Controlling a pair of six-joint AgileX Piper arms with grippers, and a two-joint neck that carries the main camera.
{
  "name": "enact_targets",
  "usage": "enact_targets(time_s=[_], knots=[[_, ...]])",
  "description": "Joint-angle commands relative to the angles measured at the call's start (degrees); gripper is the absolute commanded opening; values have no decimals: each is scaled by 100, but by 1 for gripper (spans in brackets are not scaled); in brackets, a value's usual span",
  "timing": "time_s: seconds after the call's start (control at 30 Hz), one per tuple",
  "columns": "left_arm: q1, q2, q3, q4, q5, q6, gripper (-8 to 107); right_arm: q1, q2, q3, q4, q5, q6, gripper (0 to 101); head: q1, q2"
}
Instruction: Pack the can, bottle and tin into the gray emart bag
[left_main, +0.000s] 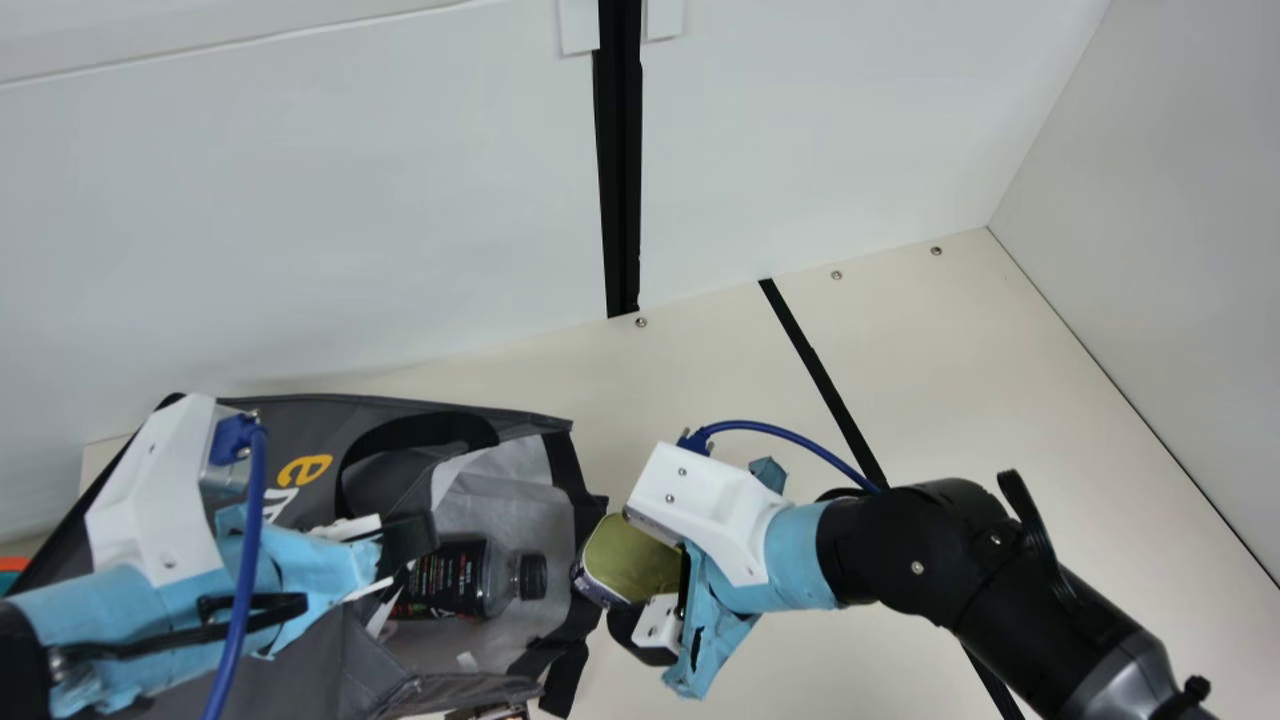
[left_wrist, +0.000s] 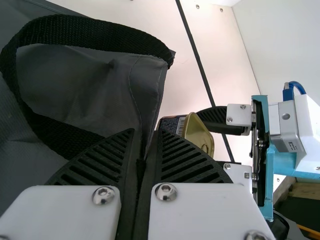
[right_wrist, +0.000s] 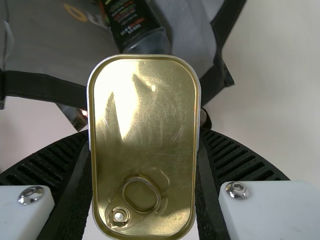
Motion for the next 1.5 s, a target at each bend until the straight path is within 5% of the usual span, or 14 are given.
enact_targets(time_s=[0.0, 0.7, 1.47], knots=[[0, 0, 0, 0, 0, 0, 10, -4, 11, 23, 237, -19, -200, 0, -130, -14], [0, 0, 0, 0, 0, 0, 10, -60, 238, 325, 1899, -324, -1764, 0, -130, -14], [0, 0, 0, 0, 0, 0, 10, 145, 1074, 50, 2772, -572, -2712, 0, -130, -14]])
